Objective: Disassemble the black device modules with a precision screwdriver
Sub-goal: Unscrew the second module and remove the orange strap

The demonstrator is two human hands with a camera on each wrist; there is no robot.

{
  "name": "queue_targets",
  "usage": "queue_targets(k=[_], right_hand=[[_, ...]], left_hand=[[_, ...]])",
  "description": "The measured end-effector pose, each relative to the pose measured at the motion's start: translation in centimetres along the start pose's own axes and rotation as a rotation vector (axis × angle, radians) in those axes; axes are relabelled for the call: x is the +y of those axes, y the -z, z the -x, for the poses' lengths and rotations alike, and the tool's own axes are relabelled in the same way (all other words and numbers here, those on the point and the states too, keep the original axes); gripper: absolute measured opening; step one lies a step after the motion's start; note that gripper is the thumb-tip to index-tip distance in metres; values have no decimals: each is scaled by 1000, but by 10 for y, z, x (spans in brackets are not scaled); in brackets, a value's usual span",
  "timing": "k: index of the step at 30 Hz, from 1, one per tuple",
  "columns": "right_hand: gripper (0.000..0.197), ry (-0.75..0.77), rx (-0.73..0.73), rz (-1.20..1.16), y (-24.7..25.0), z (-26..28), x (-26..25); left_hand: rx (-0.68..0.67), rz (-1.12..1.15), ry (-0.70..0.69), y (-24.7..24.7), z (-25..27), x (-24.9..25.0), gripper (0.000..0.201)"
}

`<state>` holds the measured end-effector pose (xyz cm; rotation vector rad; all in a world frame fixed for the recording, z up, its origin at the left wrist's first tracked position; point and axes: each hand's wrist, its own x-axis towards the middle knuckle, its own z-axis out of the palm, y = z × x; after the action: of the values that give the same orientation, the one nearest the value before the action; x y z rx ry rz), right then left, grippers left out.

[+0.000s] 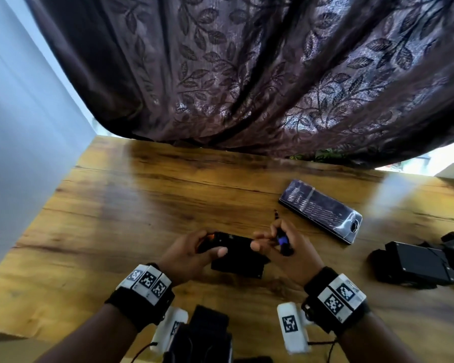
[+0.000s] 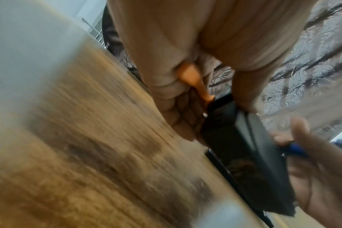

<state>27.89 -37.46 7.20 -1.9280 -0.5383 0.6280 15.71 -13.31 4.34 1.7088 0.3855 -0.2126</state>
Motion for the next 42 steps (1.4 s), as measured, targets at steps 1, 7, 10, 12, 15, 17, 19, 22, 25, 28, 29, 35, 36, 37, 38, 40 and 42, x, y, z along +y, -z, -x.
queue_targets(k=[1,7,10,12,15,17,19,22,25,28,29,35,36,37,38,40,42], right_hand=[[38,21,-5,14,-2,0,4],[30,21,118,124,-17,-3,26],[29,-22,128,133,-20,-8,33],[29,-52,128,156,-21,-9,35],[26,-99,96,172,-20,-13,39],[24,-111,63,181,-18,-16,40],[24,-97,47,241,-15,-17,39],[20,-45,82,295,-10,-17,37],[10,-6,140,162,2,-12,35],[17,25,242,40,19,1,26],[25,57,275,67,25,6,23],[17,123,367,-134,46,19,20],[14,95,369,-212,47,20,20],[12,58,371,-295,47,21,19],[11,21,366,-375,48,21,19],[6,-32,358,-464,47,22,19],[6,-40,365,-433,46,23,21]], left_hand=[[-1,-35,4,-1,-4,-1,48],[24,-72,75,-11,-19,-5,25],[-14,-221,59,-10,-25,-5,33],[-41,-389,66,-9,-28,-7,58],[-87,-512,80,-13,-28,-6,87],[-82,-571,92,-14,-27,-3,85],[-62,-616,113,-14,-26,-1,82],[-21,-692,134,-14,-22,2,85],[34,-945,122,-17,-18,5,94],[60,-1095,-20,-23,-14,11,95],[44,-1127,-81,-27,-12,15,92],[-66,-1195,-228,-51,-13,29,73],[-70,-1157,-207,-52,-14,30,71],[-66,-1128,-196,-53,-15,30,71],[-54,-1111,-195,-55,-15,30,71],[-37,-1104,-194,-57,-14,28,70],[-35,-1110,-188,-58,-12,25,68]])
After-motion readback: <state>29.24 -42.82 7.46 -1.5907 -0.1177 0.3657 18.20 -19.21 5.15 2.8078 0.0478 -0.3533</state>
